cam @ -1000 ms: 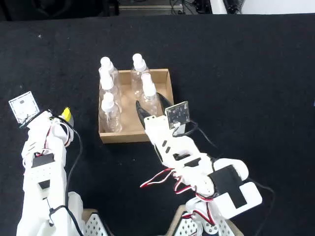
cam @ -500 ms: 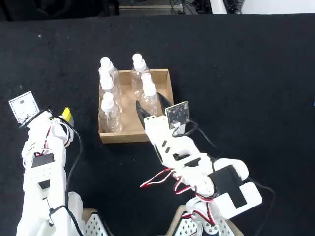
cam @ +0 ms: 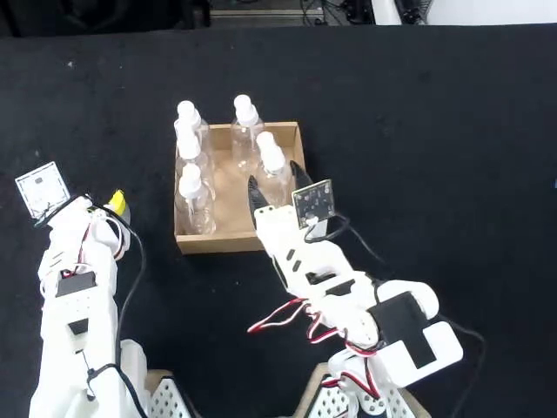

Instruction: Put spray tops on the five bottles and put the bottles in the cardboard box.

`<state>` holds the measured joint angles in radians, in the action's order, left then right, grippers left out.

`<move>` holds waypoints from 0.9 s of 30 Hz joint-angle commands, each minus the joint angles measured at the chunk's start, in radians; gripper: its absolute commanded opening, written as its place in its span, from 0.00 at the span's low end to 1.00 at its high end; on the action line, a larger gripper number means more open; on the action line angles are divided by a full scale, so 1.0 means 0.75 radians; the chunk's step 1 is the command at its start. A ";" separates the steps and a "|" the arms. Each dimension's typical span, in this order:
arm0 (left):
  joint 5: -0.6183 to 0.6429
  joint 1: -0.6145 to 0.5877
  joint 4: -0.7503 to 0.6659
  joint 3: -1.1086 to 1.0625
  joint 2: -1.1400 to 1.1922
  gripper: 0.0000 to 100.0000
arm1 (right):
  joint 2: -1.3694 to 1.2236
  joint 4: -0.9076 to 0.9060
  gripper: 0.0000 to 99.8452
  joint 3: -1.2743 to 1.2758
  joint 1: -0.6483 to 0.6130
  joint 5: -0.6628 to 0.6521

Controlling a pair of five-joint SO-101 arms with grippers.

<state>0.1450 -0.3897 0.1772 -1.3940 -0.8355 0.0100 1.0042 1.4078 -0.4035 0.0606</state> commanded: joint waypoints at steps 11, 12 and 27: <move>-0.008 0.005 -0.027 0.017 -0.010 0.20 | 0.003 -0.006 0.24 -0.021 0.008 -0.012; -0.008 0.005 -0.027 0.017 -0.010 0.20 | 0.003 -0.006 0.24 -0.021 0.008 -0.012; -0.008 0.003 -0.027 0.017 -0.010 0.20 | -0.007 -0.008 0.38 -0.019 0.008 -0.012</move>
<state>0.1450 -0.3897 0.1772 -1.3940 -0.8355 0.0100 1.0042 1.4078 -0.4051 0.0606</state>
